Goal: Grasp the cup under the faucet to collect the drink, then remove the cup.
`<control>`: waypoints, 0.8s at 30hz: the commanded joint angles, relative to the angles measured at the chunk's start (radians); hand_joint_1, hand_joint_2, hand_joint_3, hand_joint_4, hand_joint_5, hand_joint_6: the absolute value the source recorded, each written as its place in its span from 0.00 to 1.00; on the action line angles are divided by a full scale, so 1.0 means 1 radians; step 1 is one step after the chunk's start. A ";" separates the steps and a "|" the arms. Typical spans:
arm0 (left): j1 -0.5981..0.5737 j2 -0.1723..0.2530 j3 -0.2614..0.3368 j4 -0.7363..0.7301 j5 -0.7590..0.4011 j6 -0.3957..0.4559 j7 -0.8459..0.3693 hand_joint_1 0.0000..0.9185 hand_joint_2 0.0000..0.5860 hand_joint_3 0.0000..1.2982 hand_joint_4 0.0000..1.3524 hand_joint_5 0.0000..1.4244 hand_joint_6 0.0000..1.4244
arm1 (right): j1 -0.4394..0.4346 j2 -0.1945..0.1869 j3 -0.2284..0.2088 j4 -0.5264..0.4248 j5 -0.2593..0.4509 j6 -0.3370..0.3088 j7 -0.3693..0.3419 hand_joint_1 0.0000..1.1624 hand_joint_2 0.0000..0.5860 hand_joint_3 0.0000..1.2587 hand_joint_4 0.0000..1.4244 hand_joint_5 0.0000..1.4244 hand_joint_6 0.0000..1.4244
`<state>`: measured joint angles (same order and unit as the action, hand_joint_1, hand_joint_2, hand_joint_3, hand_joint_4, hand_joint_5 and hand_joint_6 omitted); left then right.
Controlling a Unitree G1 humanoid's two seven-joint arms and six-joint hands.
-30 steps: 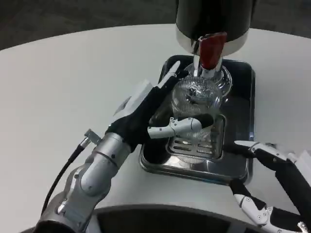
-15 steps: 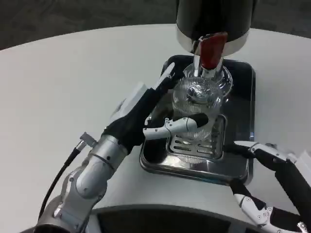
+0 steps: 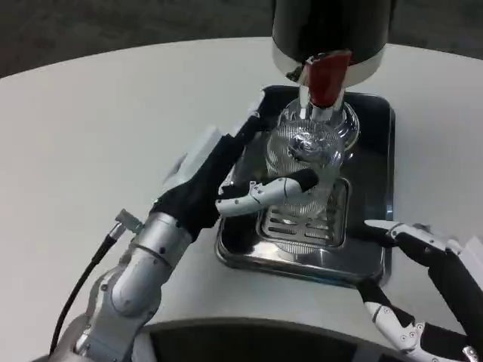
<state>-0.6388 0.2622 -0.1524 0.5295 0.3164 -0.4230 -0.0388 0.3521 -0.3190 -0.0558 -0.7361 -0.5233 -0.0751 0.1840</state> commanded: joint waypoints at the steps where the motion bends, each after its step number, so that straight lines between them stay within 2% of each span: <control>1: 0.035 0.020 0.027 -0.061 -0.003 0.040 0.008 0.26 0.06 0.00 0.00 0.07 0.08 | 0.010 0.008 -0.001 0.005 0.001 -0.017 -0.015 0.55 0.83 0.25 0.20 0.19 0.08; 10: 0.066 0.030 0.084 -0.211 -0.125 0.073 -0.091 0.19 0.03 0.00 0.00 0.07 0.10 | 0.006 0.007 0.003 0.008 0.001 -0.017 -0.016 0.55 0.83 0.25 0.20 0.19 0.08; 16: 0.083 0.048 0.119 -0.343 -0.259 0.144 -0.216 0.17 0.04 0.00 0.00 0.08 0.11 | 0.001 0.007 0.000 0.011 0.002 -0.014 -0.017 0.55 0.83 0.25 0.20 0.19 0.08; 24: 0.123 0.057 0.153 -0.474 -0.356 0.226 -0.291 0.16 0.06 0.00 0.00 0.10 0.12 | -0.004 0.007 0.001 0.018 0.002 -0.012 -0.016 0.55 0.83 0.25 0.20 0.19 0.08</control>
<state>-0.5394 0.3130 -0.0111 0.0813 -0.0101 -0.2234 -0.3083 0.3436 -0.3191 -0.0565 -0.7219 -0.5231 -0.0760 0.1781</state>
